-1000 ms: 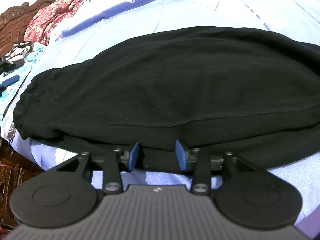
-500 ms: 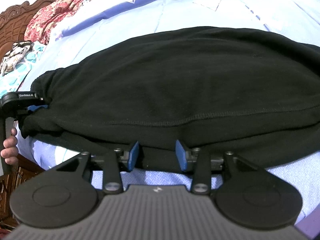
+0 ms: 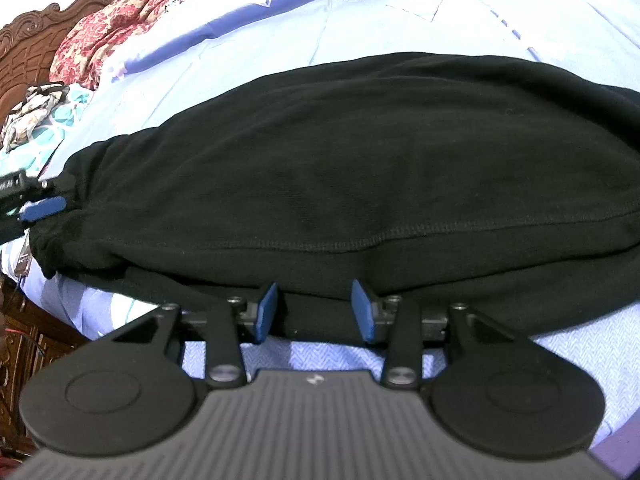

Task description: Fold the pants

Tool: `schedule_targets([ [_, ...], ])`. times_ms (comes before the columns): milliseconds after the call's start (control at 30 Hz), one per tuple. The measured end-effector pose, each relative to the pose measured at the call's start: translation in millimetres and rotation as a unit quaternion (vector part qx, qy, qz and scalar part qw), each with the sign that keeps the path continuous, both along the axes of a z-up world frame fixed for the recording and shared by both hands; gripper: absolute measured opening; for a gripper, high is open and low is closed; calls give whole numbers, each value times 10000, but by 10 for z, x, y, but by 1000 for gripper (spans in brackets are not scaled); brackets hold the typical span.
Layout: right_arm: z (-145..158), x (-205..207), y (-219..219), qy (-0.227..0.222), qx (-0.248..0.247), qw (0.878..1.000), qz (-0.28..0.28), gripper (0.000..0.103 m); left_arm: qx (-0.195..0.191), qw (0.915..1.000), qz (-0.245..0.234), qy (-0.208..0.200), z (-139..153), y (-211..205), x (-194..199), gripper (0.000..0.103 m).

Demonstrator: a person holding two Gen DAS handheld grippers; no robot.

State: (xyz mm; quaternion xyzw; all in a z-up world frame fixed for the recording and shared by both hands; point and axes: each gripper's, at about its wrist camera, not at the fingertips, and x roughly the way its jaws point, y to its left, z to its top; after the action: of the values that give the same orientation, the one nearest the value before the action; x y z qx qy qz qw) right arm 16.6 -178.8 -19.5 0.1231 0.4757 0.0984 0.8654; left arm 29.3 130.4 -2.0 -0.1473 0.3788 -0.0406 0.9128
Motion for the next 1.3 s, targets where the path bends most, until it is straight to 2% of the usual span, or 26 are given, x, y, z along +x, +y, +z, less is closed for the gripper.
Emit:
schedule_targets([
  [67,1,0,-3,-2,-5,10000,6,45,114,9999,15,118,-91,-9,11,50],
  [200,3,-10,0,-4,-10,10000,14,45,209,9978,410,470,-266,161,95,45],
  [300,4,-3,6,9,-9,10000,3,45,-149,9971,512,544,-300,327,116,41],
  [367,28,1,21,2,-54,10000,14,45,-250,9968,529,553,-304,374,113,40],
  [500,212,-61,91,-396,71,9991,126,45,-292,9970,488,534,-295,386,85,40],
  [567,314,-56,169,-568,108,9979,293,45,-401,9968,471,508,-242,390,57,45],
  [767,473,186,588,-800,276,9923,901,45,-302,9992,248,36,-2,306,-106,47],
  [833,455,328,771,-758,322,9908,1073,45,-312,9991,283,65,-11,319,-89,47],
  [967,348,543,1094,-680,292,9884,1327,44,-407,9971,513,382,-147,444,-50,45],
  [1067,191,616,1296,-362,128,9877,1515,44,-307,9969,526,491,-224,472,-44,40],
  [1167,45,528,1358,19,105,9855,1693,44,-129,9973,504,515,-245,429,-47,40],
  [1300,53,299,1244,-33,89,9838,1788,43,81,9972,491,550,-236,341,-34,42],
])
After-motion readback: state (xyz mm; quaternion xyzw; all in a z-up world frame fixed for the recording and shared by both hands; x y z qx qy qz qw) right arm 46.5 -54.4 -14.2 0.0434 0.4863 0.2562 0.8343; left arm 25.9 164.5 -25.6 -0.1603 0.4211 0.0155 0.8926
